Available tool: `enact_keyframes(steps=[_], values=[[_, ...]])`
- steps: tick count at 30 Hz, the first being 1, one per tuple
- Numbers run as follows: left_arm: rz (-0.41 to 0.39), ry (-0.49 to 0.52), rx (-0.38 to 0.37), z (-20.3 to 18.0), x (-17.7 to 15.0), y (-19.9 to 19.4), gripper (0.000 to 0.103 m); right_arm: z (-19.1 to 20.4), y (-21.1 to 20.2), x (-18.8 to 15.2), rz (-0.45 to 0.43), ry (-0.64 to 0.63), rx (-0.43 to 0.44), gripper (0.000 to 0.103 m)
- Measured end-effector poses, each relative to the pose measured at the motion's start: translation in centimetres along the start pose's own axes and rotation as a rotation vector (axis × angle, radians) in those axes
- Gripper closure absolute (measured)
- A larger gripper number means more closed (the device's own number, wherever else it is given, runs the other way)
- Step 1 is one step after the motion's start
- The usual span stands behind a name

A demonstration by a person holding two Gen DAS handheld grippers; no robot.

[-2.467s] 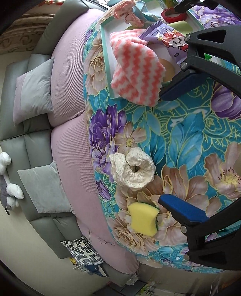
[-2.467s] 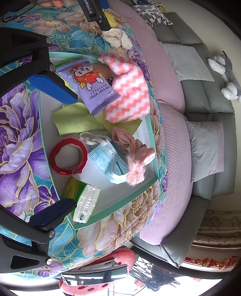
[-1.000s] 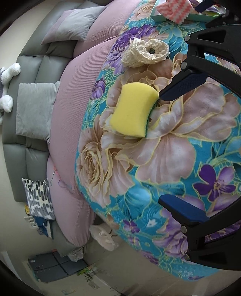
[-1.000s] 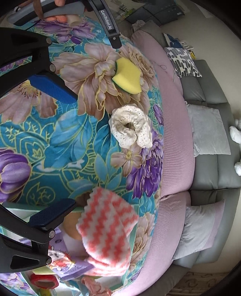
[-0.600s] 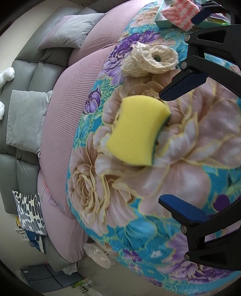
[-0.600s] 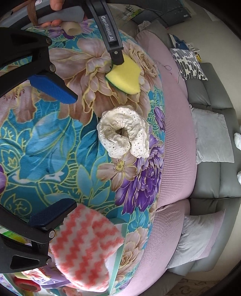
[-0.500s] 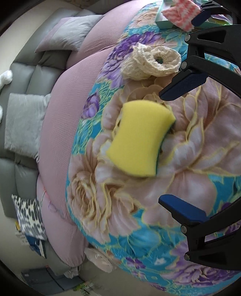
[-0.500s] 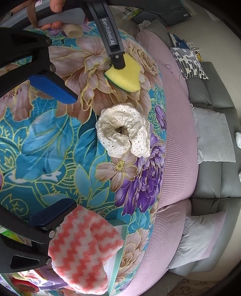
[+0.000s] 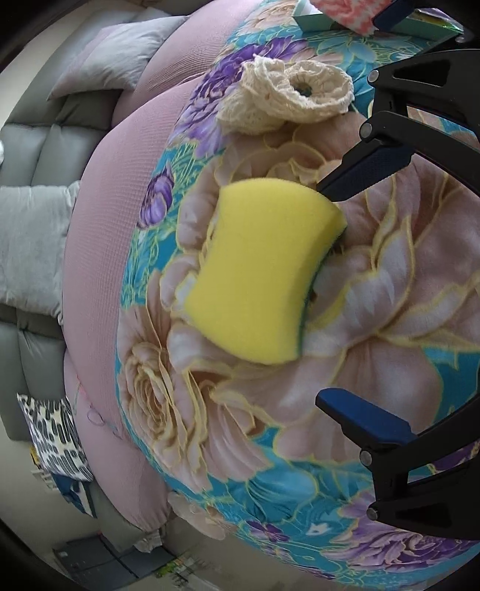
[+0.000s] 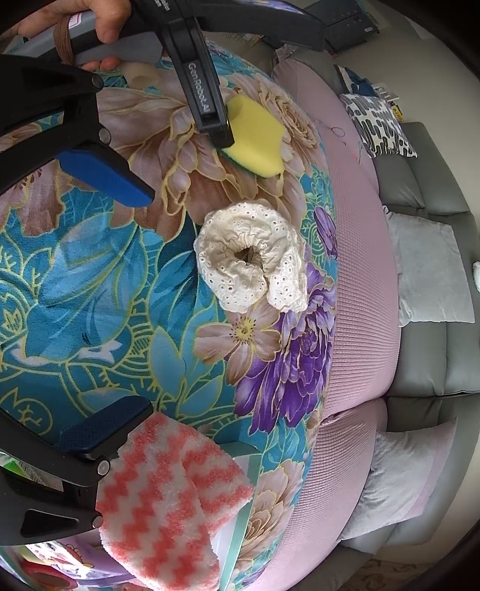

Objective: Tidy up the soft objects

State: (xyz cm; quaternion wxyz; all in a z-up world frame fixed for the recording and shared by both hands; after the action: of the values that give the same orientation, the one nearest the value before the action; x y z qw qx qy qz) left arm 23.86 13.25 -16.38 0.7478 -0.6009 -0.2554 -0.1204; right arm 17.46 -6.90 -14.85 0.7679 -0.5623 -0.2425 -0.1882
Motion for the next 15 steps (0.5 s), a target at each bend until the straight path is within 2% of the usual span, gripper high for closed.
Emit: enact_keyframes(steps=[10, 15], values=[[0.042, -0.063, 0.059, 4.6, -1.0, 0.4, 0.002, 0.2, -0.2, 0.0, 0.001, -0.008, -0.008, 0.000], [0.043, -0.099, 0.113, 7.5, -1.2, 0.0, 0.002, 0.6, -0.2, 0.1, 0.005, -0.015, -0.008, 0.000]])
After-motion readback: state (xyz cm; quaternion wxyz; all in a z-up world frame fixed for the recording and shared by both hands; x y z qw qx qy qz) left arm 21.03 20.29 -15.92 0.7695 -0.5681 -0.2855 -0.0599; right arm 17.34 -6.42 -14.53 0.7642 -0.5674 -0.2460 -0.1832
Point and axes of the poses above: each gripper's, at about its wrist camera, not at the fingertips, and y roughly the way its jaws point, z to its left, x to its top, the point moved 9 cm from there along y, roughly the way its jaws point, and after that the axes turned 13 degrees about x, right-handed, at the moved point
